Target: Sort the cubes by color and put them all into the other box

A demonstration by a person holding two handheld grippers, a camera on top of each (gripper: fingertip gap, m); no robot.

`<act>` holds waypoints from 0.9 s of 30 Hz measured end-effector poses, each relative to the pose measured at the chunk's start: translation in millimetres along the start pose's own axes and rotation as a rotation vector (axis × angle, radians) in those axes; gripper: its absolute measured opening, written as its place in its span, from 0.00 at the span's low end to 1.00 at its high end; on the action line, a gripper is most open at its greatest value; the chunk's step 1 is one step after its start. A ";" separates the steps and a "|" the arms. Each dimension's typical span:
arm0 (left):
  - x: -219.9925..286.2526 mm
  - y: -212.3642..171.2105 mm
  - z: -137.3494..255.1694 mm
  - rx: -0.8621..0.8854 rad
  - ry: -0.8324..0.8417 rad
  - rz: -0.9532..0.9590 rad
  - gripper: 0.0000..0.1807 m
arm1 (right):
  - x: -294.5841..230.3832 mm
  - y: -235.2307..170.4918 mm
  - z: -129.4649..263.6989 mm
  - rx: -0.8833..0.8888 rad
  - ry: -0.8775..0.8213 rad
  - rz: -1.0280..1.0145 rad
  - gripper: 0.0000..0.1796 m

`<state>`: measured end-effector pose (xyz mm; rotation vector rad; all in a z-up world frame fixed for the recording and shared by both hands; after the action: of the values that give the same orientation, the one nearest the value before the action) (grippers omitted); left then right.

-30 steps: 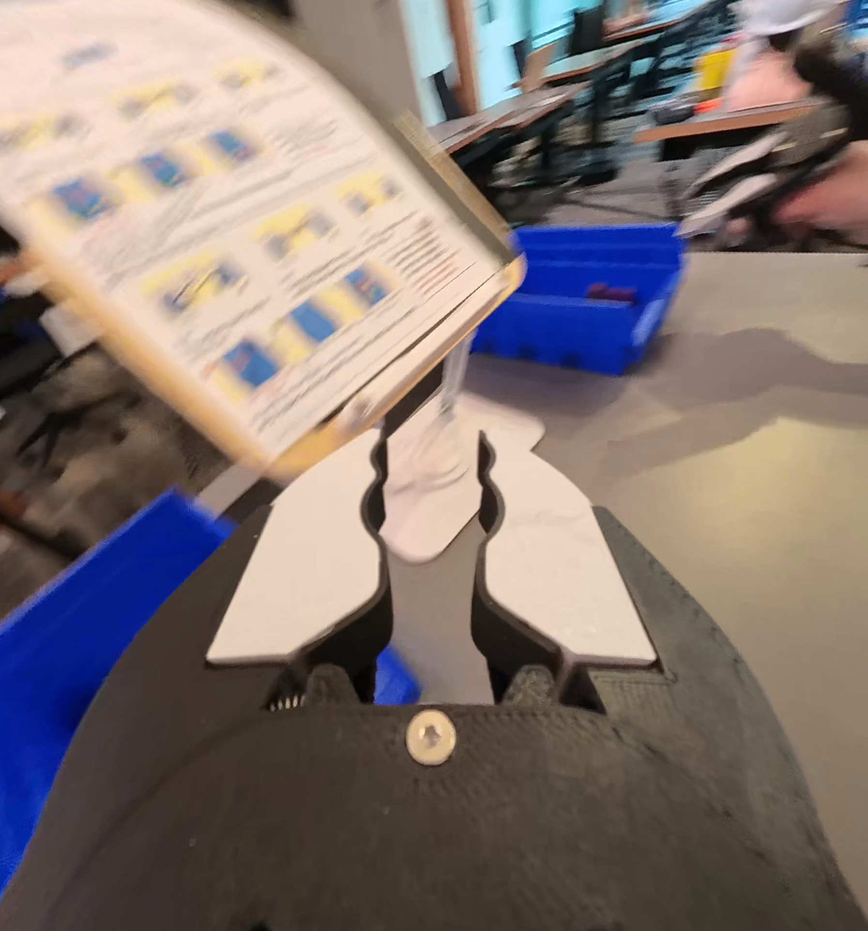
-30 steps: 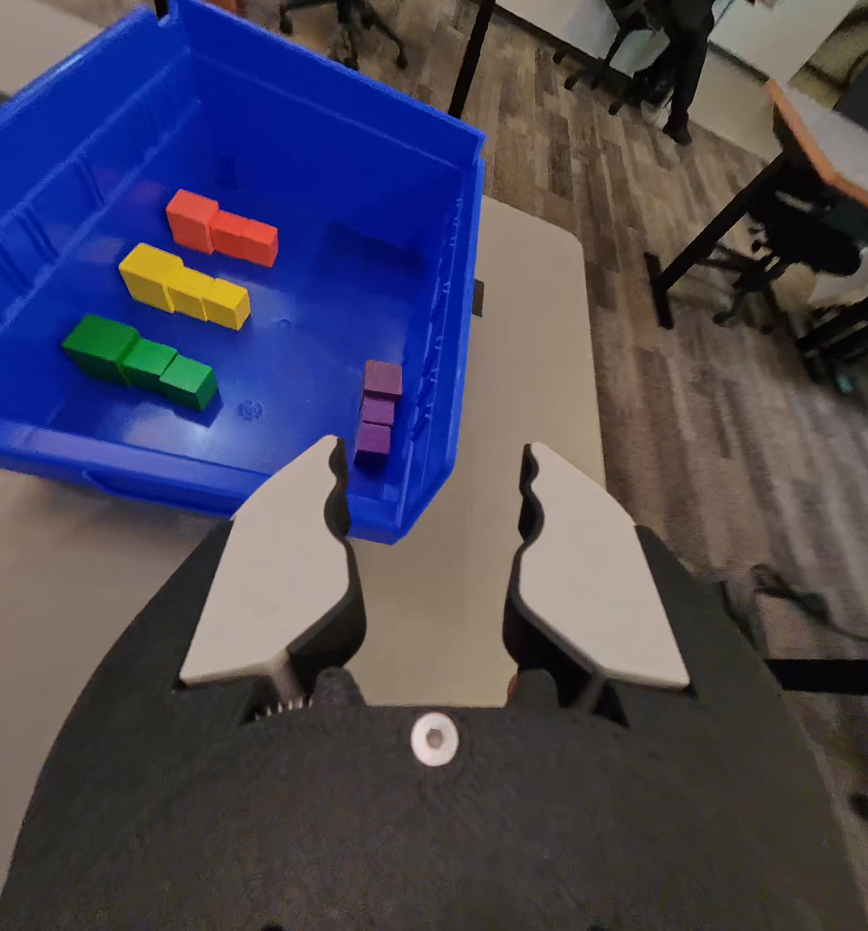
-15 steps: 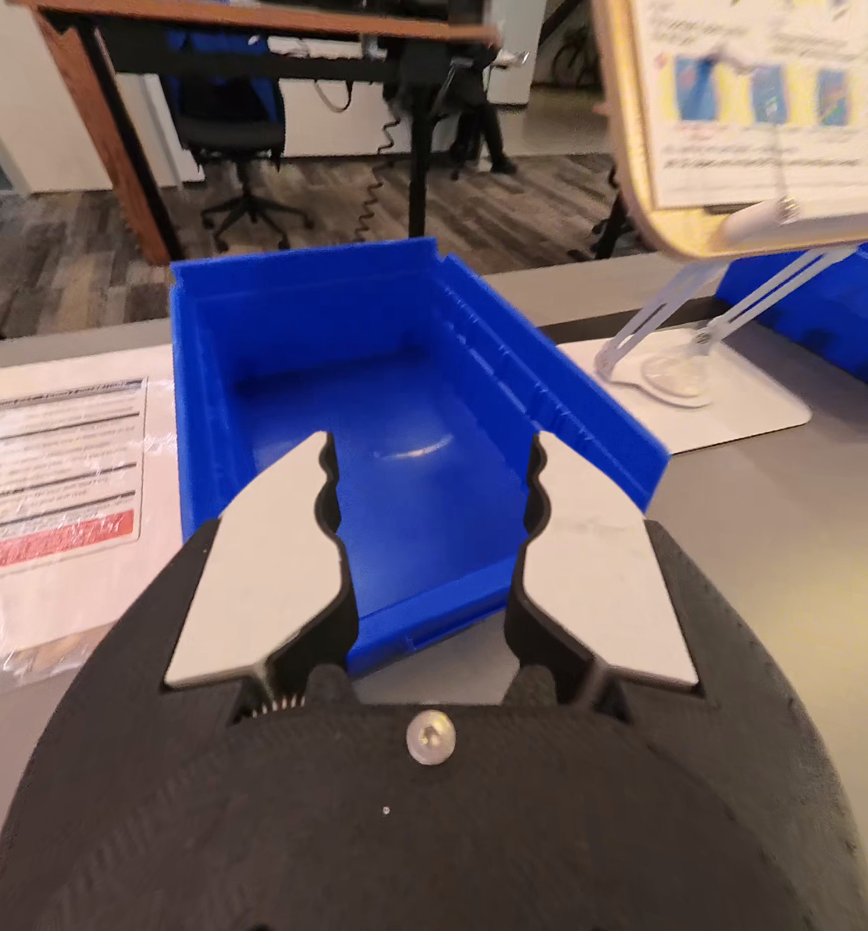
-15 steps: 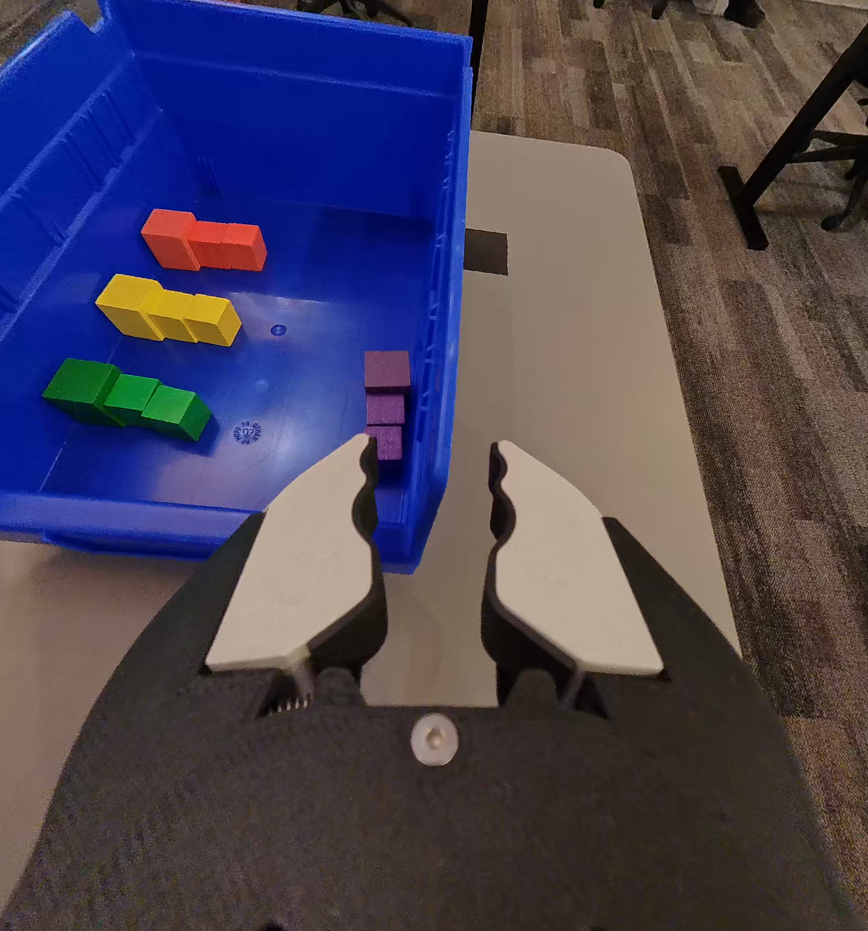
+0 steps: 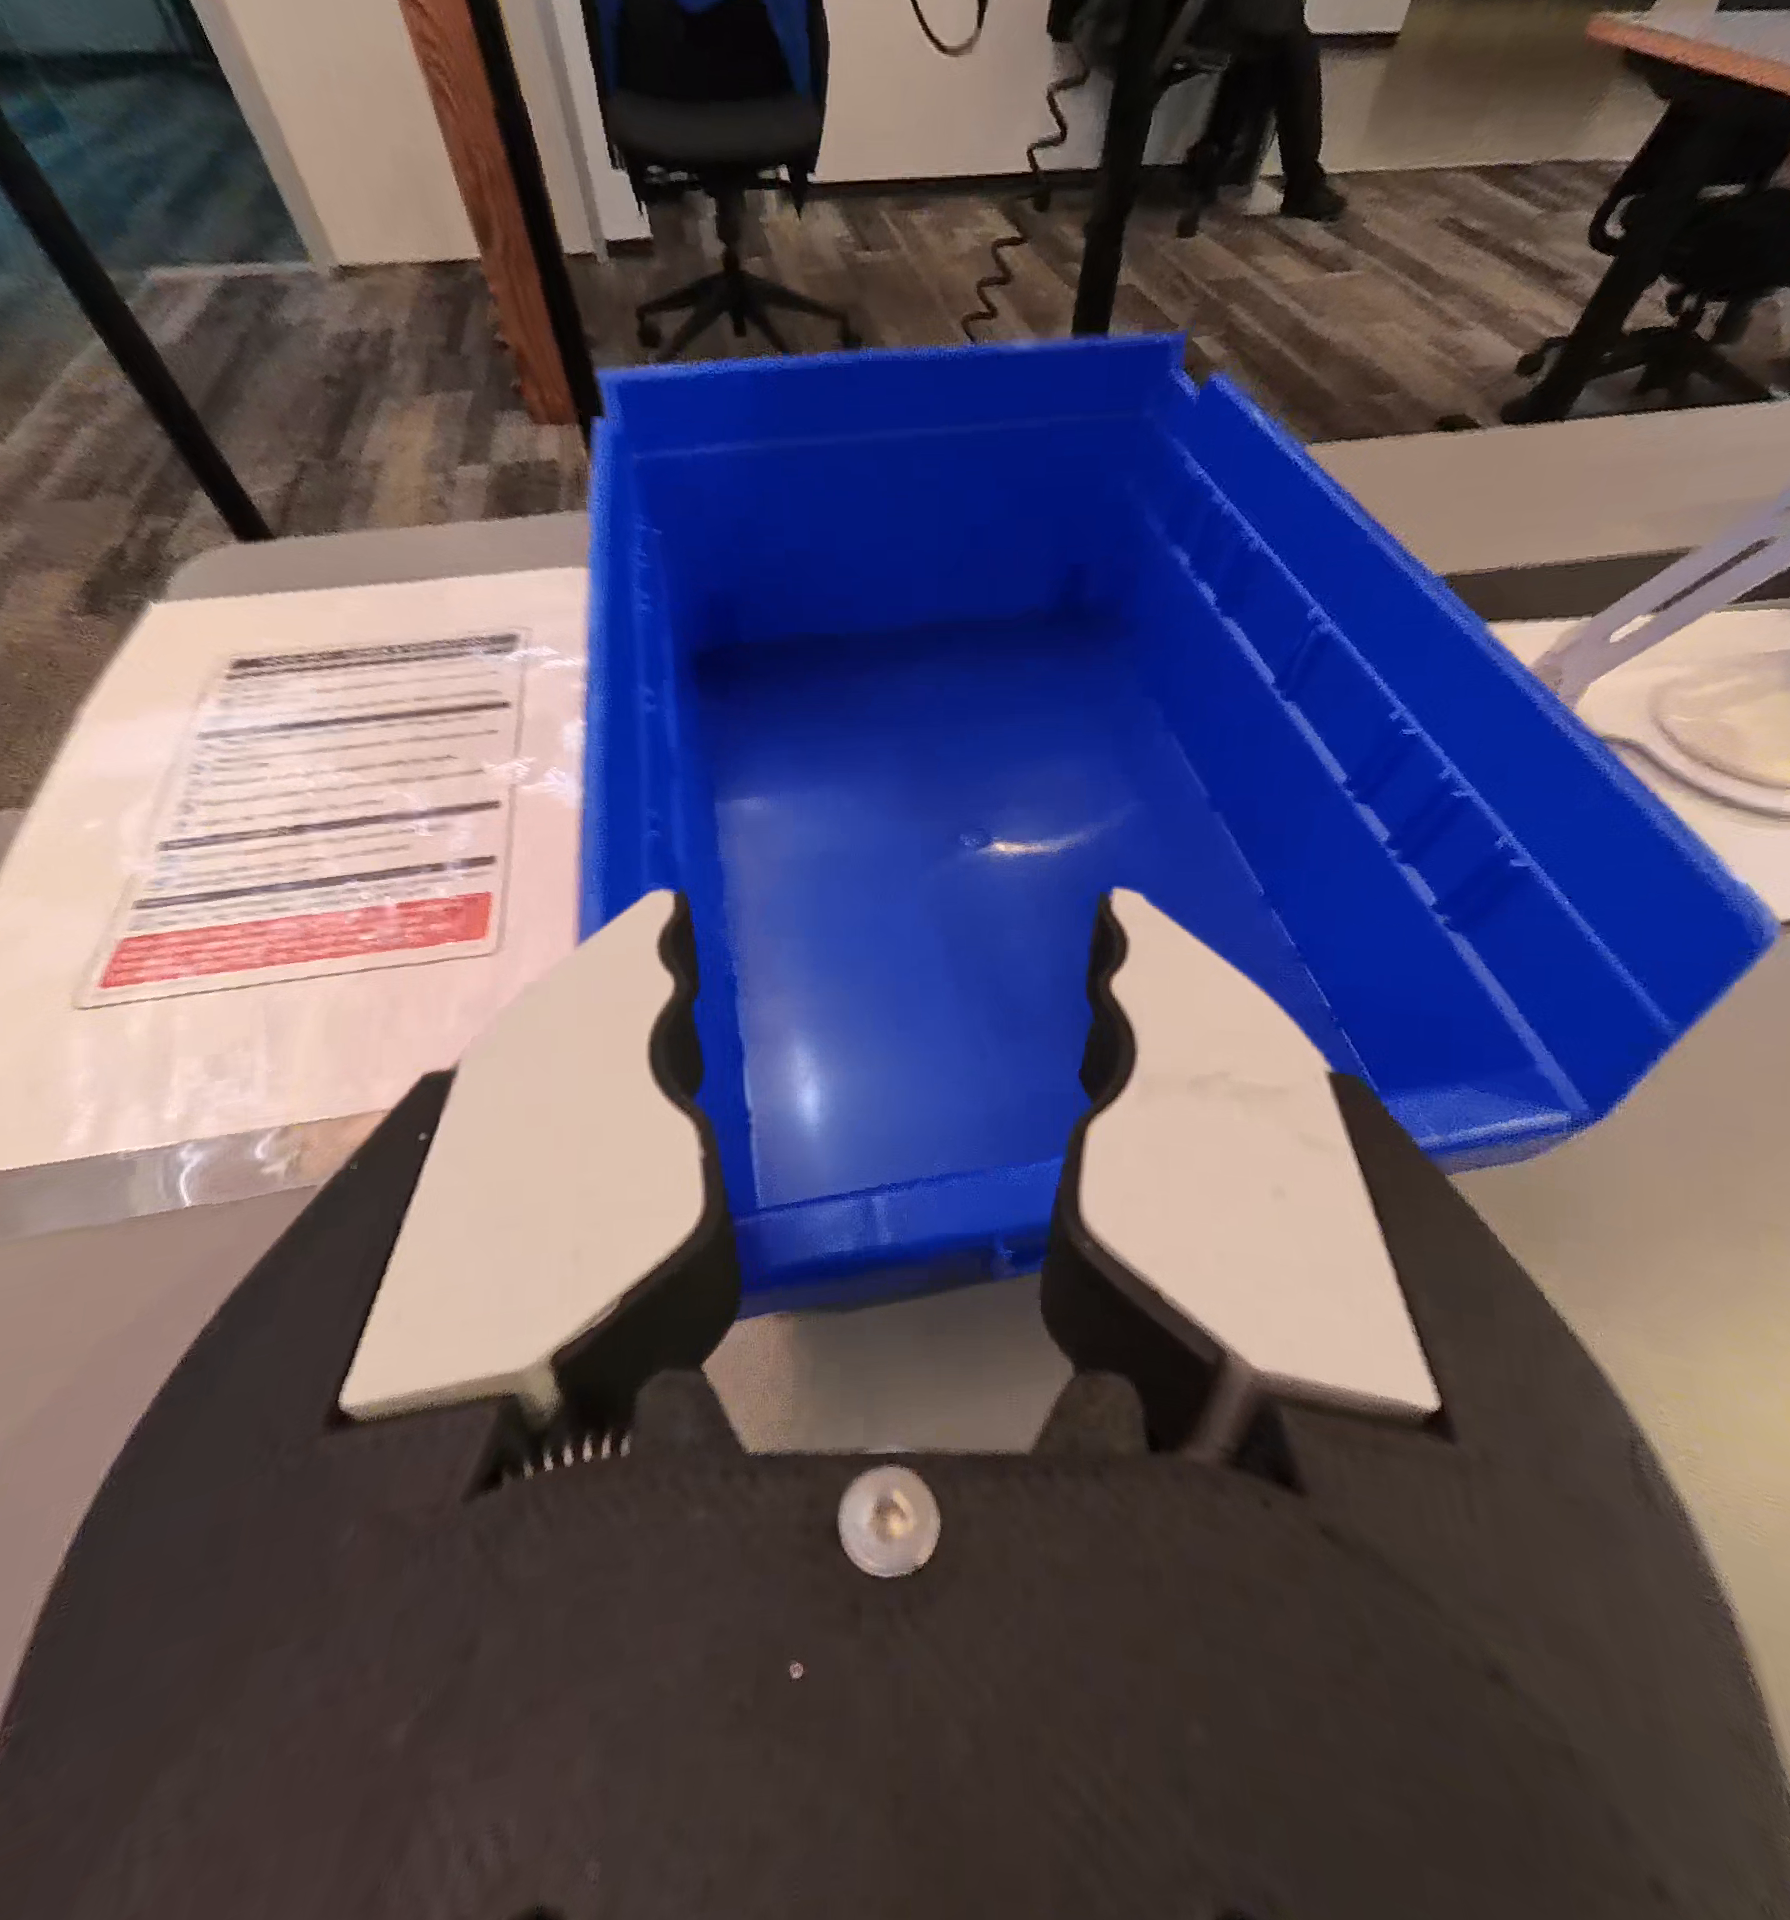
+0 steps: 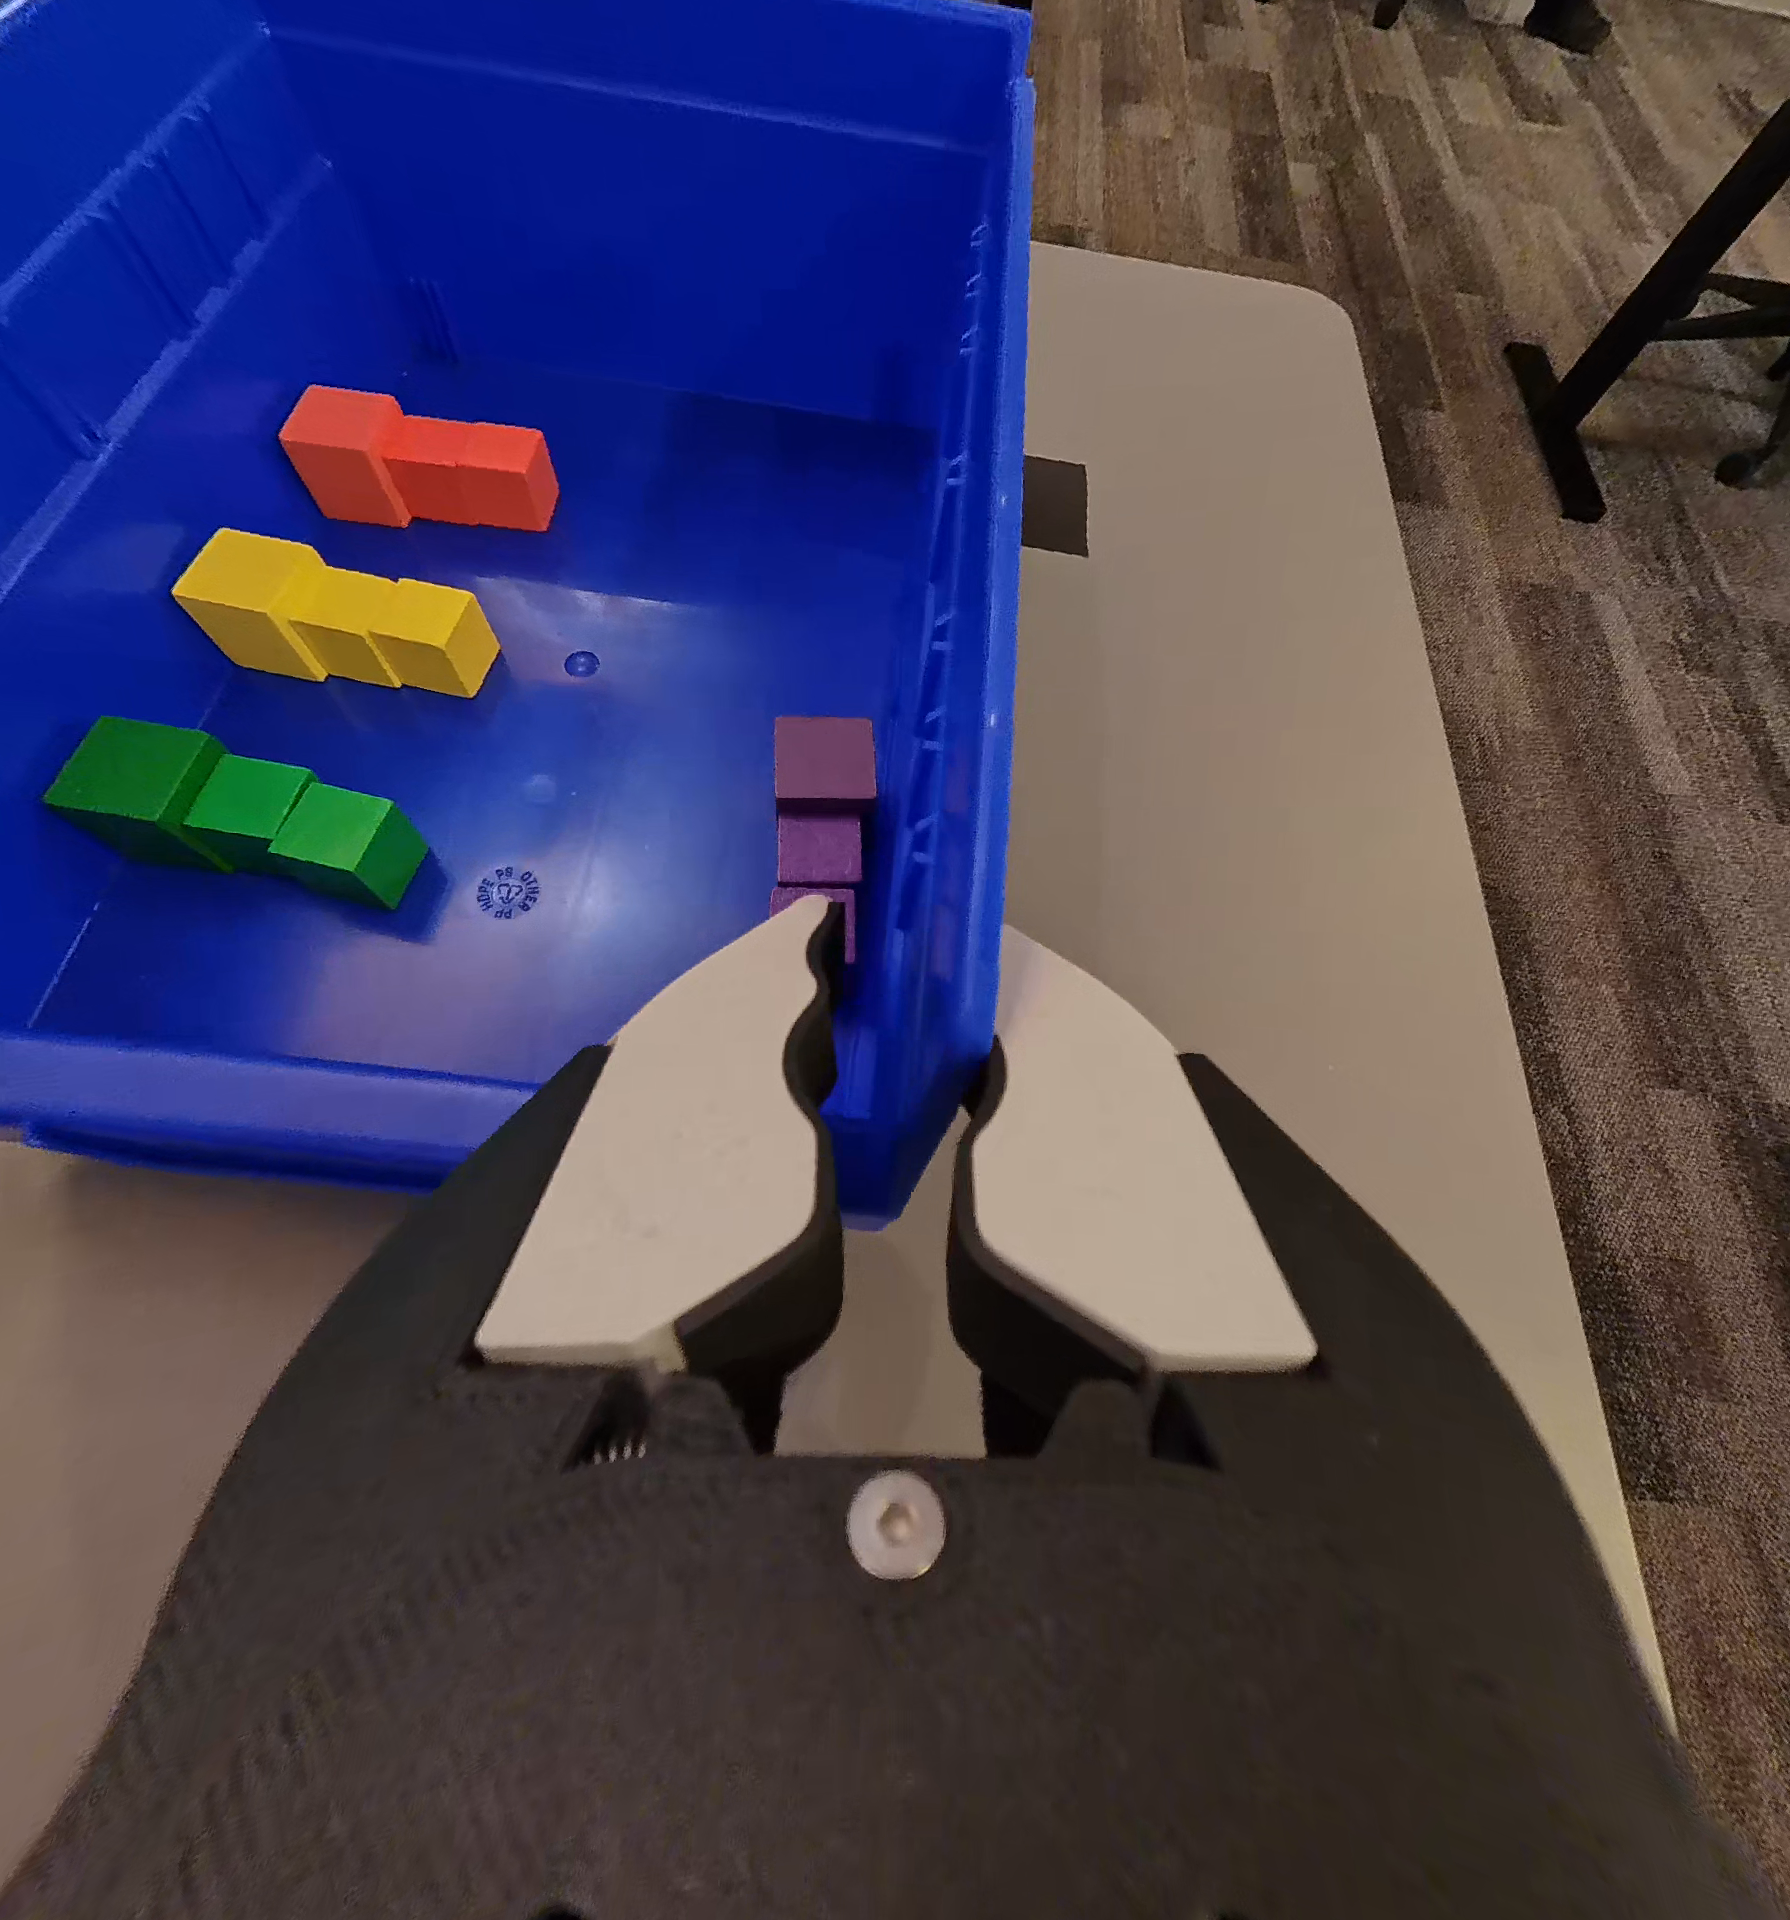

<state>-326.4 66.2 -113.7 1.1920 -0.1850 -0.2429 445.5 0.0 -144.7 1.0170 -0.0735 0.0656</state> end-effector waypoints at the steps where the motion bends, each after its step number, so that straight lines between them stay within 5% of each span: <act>1: -3.5 3.6 4.3 0.026 0.009 0.013 0.43 | 0.0 -0.2 0.2 0.003 0.000 -0.001 0.10; 6: -25.9 17.3 30.1 0.123 0.082 0.017 0.43 | 0.7 -1.2 0.5 0.009 0.003 0.000 0.10; 10: -36.8 0.2 17.5 0.011 0.081 0.049 0.45 | 1.0 -1.1 0.8 0.012 0.000 0.005 0.08; 14: -33.2 -16.3 -0.3 -0.078 0.030 0.076 0.36 | 1.7 -1.5 0.9 0.014 0.007 -0.001 0.07; 21: -42.1 -30.5 -13.2 -0.089 0.005 0.145 0.03 | 4.4 -2.7 1.2 0.028 0.018 -0.015 0.03; 27: -45.7 -31.1 -12.9 -0.078 0.013 0.171 0.02 | 4.8 -3.5 1.4 0.037 0.051 -0.045 0.02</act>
<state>-369.5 79.9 -148.0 1.0936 -0.2628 -0.0913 450.5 -2.8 -146.5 1.0533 -0.0025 0.0522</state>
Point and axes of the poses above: each gripper's, where its closed fingertips meet, z back along the fingers, y out of its top, x = y × z across the jaws, the point moved 6 cm from there along z, back along the fingers, and after that the axes turned 1 degree about x, right-handed, at the moved point
